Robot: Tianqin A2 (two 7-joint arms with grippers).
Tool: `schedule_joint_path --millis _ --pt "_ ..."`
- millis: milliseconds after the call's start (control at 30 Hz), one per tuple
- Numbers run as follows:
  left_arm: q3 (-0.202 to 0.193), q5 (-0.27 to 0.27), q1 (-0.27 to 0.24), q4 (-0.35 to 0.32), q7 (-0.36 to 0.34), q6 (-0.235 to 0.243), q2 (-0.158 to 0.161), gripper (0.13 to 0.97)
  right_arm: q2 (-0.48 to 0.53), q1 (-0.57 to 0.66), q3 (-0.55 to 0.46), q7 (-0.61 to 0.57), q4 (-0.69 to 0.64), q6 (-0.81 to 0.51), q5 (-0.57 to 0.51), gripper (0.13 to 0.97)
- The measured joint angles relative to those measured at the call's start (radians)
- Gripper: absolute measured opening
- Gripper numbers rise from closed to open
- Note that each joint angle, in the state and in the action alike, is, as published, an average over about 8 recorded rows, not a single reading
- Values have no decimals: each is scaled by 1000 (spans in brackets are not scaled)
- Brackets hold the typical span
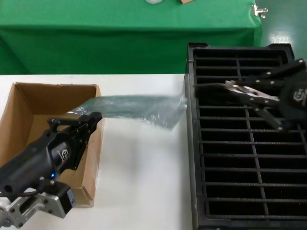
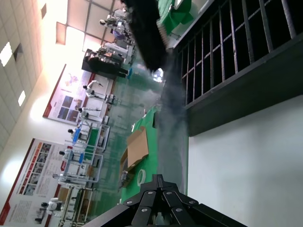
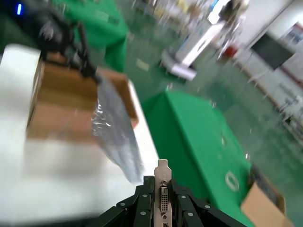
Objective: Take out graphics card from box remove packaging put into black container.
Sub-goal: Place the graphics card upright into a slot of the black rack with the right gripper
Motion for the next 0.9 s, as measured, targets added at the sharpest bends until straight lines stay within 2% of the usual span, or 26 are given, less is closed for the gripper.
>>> schedule_joint_path --millis 200,367,533,733,900 --pt "0 0 0 0 0 0 0 139 23 145 -63 140 61 -201 -129 189" --pt "0 0 0 0 0 0 0 139 -38 287 -157 220 80 -388 -203 189" --pt "0 0 0 0 0 0 0 139 -106 432 -293 296 72 -537 -233 189" --pt "0 0 0 0 0 0 0 139 -148 598 -504 386 41 -609 -211 189" --pt "0 0 0 0 0 0 0 139 -171 689 -640 445 26 -623 -187 189"
